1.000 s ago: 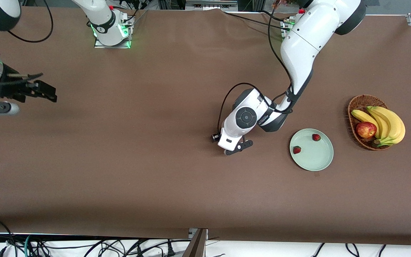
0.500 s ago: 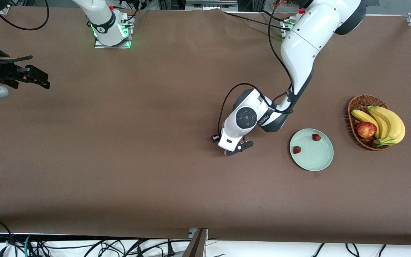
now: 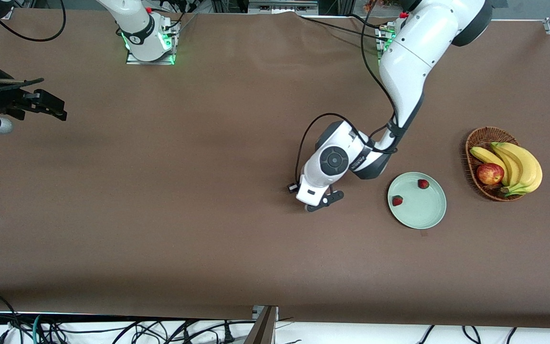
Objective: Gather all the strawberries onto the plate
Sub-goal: 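Lower the strawberry onto the plate and open the left gripper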
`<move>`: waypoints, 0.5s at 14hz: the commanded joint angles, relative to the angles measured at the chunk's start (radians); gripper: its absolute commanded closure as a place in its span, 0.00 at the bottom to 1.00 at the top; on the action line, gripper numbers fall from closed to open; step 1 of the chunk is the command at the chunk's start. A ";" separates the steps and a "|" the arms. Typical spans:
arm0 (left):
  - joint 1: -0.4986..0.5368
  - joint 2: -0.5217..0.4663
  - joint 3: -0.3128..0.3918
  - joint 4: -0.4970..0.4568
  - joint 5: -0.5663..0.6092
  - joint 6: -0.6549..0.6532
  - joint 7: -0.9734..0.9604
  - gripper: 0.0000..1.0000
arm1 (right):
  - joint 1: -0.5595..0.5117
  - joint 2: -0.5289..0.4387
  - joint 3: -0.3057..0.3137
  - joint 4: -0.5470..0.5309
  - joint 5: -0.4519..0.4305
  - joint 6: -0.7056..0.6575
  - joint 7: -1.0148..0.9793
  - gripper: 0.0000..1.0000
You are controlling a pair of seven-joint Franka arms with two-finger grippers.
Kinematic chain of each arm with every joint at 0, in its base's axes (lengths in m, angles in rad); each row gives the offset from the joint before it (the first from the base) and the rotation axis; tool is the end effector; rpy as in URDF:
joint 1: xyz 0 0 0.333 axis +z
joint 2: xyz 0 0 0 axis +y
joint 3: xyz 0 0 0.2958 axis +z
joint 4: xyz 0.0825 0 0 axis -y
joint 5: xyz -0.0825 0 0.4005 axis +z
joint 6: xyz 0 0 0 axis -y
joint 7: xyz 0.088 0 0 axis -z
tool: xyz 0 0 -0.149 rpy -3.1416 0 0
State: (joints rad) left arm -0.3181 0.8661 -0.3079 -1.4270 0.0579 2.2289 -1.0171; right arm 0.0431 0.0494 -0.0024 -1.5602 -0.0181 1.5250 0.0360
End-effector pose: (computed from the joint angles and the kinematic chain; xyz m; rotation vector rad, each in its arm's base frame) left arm 0.5996 -0.3964 0.1265 2.9446 0.6815 -0.2371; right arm 0.5751 0.0207 0.5354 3.1174 0.0072 -0.1308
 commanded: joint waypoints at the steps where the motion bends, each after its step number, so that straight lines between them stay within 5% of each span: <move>1: 0.086 -0.094 -0.005 0.020 0.033 -0.208 0.142 0.88 | -0.014 0.004 0.016 0.012 -0.020 0.004 -0.007 0.00; 7: 0.345 -0.170 0.003 0.007 0.046 -0.400 0.790 0.87 | -0.017 0.006 0.015 0.012 -0.028 -0.002 -0.007 0.00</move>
State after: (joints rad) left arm -0.0405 0.7105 -0.2987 -1.3861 0.0826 1.8520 -0.4073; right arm 0.0397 0.0525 -0.0014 -1.5596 -0.0277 1.5266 0.0360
